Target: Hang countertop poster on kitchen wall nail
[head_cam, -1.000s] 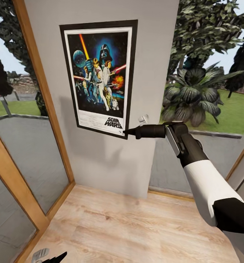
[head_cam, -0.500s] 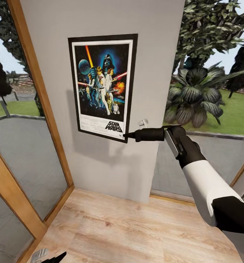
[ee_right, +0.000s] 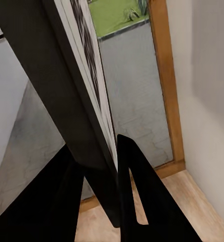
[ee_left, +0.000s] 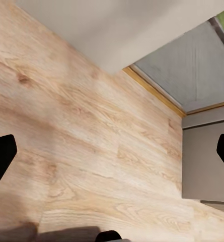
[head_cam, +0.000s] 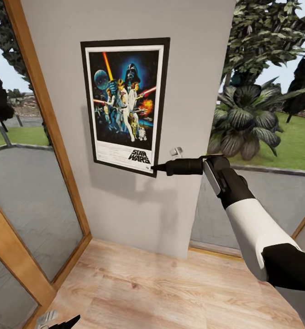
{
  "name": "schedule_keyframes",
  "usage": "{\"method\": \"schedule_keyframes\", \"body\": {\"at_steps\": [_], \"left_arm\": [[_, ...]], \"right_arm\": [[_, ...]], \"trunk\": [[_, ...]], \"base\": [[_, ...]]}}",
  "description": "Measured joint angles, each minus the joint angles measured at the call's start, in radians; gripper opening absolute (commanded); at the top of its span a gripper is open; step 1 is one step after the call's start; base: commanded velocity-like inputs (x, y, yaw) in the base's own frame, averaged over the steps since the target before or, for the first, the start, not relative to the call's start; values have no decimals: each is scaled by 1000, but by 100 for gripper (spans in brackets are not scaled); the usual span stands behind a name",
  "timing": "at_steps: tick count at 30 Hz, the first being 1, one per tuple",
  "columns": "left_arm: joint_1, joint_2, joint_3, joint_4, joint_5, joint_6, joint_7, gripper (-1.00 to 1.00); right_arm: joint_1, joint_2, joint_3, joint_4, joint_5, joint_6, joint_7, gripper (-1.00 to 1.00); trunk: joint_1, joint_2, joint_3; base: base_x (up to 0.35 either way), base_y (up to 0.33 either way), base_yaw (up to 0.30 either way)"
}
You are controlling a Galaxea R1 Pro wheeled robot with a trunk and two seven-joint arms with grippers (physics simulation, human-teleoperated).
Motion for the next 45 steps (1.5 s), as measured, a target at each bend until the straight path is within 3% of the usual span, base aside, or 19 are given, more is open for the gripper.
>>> {"method": "schedule_keyframes", "body": {"at_steps": [31, 45], "left_arm": [[0, 10, 1, 0, 0, 0, 0, 100], [0, 18, 0, 0, 0, 0, 0, 100]], "right_arm": [[-14, 13, -1, 14, 0, -9, -5, -100], [-14, 13, -1, 14, 0, -10, -5, -100]], "trunk": [[0, 0, 0], [0, 0, 0]], "base": [[84, 12, 0], [206, 0, 0]]}}
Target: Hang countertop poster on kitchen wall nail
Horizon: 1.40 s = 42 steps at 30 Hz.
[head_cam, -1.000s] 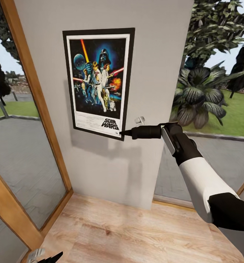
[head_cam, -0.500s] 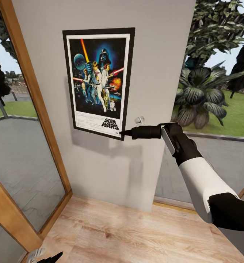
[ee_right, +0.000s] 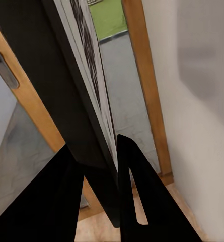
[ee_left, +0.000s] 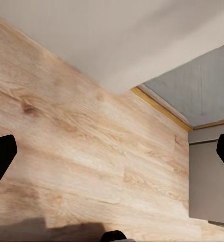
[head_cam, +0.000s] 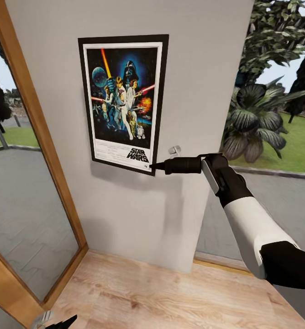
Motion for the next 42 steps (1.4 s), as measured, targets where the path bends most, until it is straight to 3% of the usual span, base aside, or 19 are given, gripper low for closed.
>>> {"method": "schedule_keyframes", "body": {"at_steps": [24, 42], "left_arm": [[0, 6, 1, 0, 0, 0, -1, 100], [0, 7, 1, 0, 0, 0, -1, 100]], "right_arm": [[0, 3, 0, 0, -1, 0, -1, -100], [0, 29, 2, 3, 0, 6, 0, -100]], "trunk": [[0, 0, 0], [0, 0, 0]], "base": [[118, 50, 0], [3, 1, 0]]}}
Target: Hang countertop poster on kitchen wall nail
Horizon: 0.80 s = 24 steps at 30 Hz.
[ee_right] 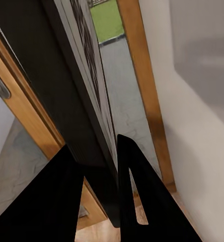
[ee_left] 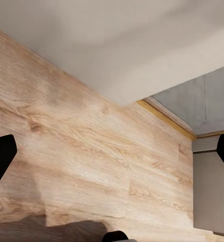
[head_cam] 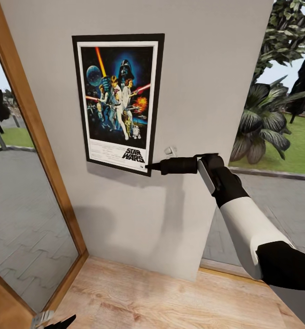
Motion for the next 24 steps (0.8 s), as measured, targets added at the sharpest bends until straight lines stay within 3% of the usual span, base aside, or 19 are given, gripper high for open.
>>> {"method": "schedule_keyframes", "body": {"at_steps": [24], "left_arm": [[0, 0, 0, 0, 1, 0, 0, 100]], "right_arm": [[0, 0, 3, -3, 1, -9, -2, -100]], "trunk": [[0, 0, 0]], "base": [[121, 0, 0]]}}
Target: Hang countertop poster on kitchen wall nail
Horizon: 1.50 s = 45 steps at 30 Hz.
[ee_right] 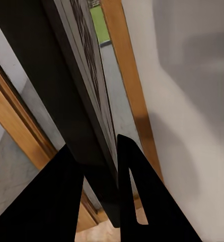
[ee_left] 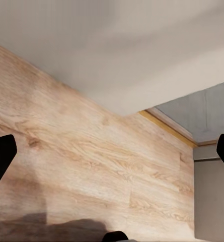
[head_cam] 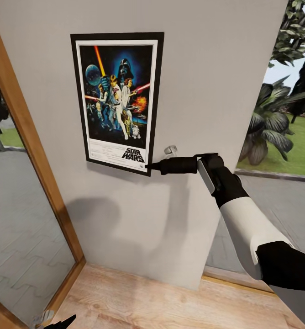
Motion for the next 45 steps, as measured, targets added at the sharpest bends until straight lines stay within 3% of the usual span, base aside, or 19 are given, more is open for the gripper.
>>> {"method": "schedule_keyframes", "body": {"at_steps": [26, 32, 33, 34, 45], "left_arm": [[3, 1, 0, -1, 0, -2, -9, 100], [4, 3, 0, -1, -1, -3, 2, 100], [4, 3, 0, -1, 0, -3, 2, 100], [4, 3, 0, -1, -1, -3, 2, 100], [4, 3, 0, -1, -1, -3, 3, 100]], "right_arm": [[7, 0, -3, -2, 5, -8, -11, -100], [4, 2, -3, 10, -6, -4, -50, -100], [3, 2, -3, 12, 16, -13, -228, -100], [3, 3, -3, 12, 0, -5, -252, -100], [3, 7, -2, 17, -3, 5, -263, -100]], "trunk": [[0, 0, 0], [0, 0, 0], [0, 0, 0], [0, 0, 0], [0, 0, 0]], "base": [[2, 0, 0], [0, 0, 0], [0, 0, 0], [0, 0, 0], [0, 0, 0]]}}
